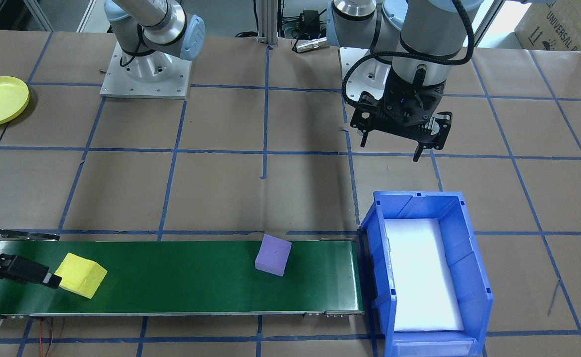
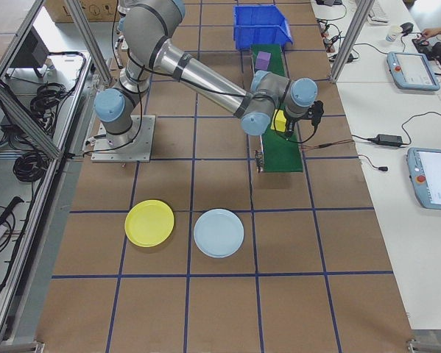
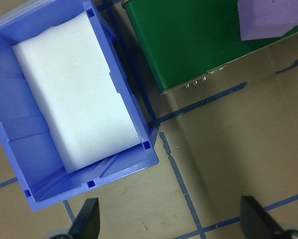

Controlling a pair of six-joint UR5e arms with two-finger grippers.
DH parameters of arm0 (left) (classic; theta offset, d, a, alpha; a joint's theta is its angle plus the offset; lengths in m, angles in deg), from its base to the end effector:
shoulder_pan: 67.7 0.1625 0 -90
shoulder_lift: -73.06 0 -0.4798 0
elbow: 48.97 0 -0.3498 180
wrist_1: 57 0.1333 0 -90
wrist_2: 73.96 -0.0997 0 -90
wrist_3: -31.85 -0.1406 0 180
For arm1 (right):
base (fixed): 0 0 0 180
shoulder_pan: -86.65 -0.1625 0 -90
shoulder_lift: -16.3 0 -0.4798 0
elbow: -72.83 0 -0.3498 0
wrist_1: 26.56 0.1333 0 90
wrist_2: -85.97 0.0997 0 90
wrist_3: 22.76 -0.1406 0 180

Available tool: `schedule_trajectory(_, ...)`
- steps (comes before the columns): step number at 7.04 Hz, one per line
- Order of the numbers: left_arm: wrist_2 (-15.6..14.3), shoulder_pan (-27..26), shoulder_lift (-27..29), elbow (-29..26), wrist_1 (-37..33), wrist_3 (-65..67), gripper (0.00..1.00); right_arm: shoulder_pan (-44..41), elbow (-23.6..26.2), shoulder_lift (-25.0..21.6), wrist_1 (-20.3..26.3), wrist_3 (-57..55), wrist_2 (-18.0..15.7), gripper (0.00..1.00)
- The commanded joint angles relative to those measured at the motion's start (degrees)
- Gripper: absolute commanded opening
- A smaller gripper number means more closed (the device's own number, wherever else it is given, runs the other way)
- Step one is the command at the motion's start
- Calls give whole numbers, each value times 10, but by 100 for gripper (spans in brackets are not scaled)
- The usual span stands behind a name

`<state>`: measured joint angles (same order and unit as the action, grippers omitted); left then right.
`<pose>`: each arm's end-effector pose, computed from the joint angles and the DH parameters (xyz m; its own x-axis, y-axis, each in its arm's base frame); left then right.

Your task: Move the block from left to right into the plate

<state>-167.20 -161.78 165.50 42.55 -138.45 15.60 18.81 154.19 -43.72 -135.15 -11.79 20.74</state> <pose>-0.1592 -0.4699 0.4858 -0.9365 0.3421 -0.0765 0.3469 0.9359 -0.0611 -0.0706 -0.6829 0.3185 -0.8898 0.1785 -0.4200 0.2113 0.9769 -0.0325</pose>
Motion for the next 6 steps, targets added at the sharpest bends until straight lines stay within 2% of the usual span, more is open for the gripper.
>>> schedule_trajectory(1, -7, -5, -7, -12, -39, 87, 100, 0, 0, 6, -1, -2, 1, 100)
schedule_trajectory(2, -39, -3, -11, -20, -74, 91, 100, 0, 3, 10, -5, -2, -10, 100)
schedule_trajectory(3, -48, 1, -11, -34, -119, 89, 100, 0, 8, 10, -5, -2, -36, 100)
schedule_trajectory(4, -55, 5, -9, -53, -180, 85, 100, 0, 10, 12, -15, 1, -84, 78)
schedule_trajectory(5, -47, 5, -8, -52, -190, 85, 100, 0, 10, 15, -30, 2, -98, 70)
schedule_trajectory(6, -6, 8, -9, -45, -186, 90, 100, 0, 9, 20, -38, 6, -102, 53)
